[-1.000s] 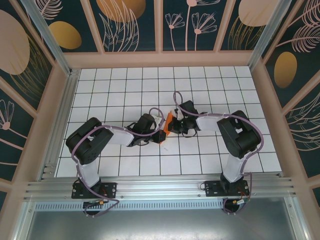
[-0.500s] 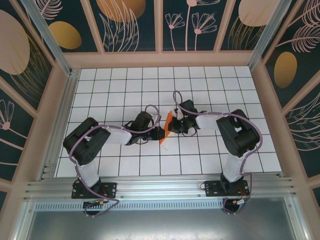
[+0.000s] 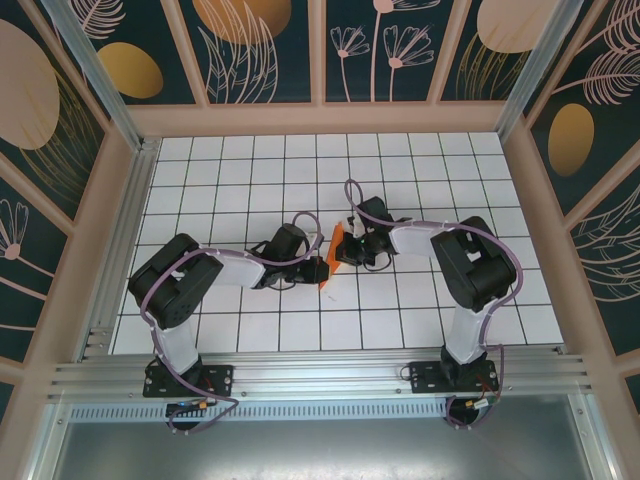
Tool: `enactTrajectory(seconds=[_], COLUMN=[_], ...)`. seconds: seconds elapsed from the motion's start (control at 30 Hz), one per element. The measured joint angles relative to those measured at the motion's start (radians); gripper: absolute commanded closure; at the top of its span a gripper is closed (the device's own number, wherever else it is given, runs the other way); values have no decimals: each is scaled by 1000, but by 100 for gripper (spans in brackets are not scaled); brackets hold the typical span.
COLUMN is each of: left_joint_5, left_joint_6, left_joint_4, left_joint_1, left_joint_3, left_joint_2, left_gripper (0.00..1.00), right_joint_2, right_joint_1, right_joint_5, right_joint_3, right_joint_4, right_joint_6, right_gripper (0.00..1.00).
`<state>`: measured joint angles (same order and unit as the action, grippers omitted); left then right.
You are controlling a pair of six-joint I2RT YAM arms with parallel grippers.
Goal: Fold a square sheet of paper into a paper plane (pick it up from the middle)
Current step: Fold the wing for the fifth time at the center of the table.
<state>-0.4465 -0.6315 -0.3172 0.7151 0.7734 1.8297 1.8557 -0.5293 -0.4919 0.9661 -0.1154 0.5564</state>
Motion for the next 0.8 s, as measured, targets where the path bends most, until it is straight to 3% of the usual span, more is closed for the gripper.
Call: enactTrajectory(seconds=[0.8], left_joint_5=[-40], left_joint_6=[-16], left_joint_4=[-56], left_joint_1=[27], left_joint_3=[-48], left_joint_2=[-16], left_gripper=[86], right_joint_2=[14], right_joint_1=[0], right_joint_5=[-10], right_joint_3=[16], right_joint_4=[-13], right_joint_6=[2], right_gripper=[96])
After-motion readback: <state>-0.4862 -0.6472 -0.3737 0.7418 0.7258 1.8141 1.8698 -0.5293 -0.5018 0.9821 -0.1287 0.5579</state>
